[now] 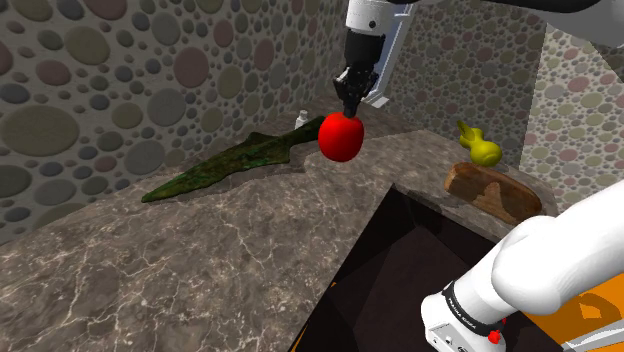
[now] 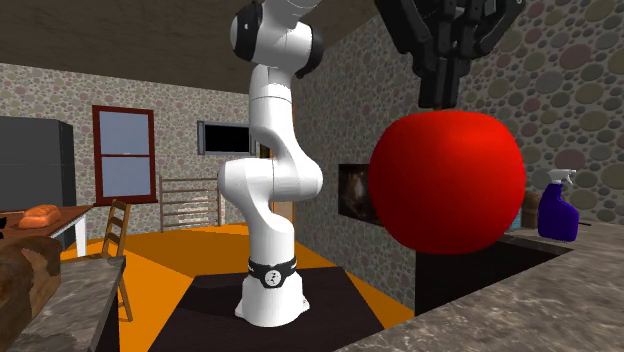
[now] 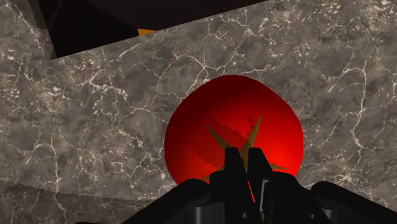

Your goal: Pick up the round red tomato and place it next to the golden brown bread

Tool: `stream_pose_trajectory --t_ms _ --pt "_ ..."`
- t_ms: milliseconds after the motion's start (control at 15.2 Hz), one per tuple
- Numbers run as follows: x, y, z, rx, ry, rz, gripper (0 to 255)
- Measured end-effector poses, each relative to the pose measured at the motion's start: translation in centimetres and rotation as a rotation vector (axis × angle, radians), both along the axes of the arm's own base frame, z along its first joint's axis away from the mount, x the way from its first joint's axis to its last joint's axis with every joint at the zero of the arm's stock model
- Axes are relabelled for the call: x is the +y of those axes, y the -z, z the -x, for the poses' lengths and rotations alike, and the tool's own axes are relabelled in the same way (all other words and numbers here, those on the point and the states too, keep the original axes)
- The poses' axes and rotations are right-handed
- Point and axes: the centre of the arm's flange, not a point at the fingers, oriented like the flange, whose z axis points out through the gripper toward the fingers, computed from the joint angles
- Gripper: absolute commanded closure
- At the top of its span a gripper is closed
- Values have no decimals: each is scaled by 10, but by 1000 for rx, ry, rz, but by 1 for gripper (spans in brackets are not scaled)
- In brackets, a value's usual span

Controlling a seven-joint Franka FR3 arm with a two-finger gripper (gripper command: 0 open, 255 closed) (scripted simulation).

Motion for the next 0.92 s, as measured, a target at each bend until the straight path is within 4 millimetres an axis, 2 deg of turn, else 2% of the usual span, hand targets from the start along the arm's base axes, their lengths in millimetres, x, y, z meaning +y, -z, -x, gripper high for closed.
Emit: stream_pose_trajectory --t_ms 66,198,594,924 --pt "1 -6 -1 0 0 0 255" --pt "-14 -10 2 0 1 0 255" --pt "-91 -10 3 0 1 1 255" --pt "-156 -9 14 0 2 0 255"
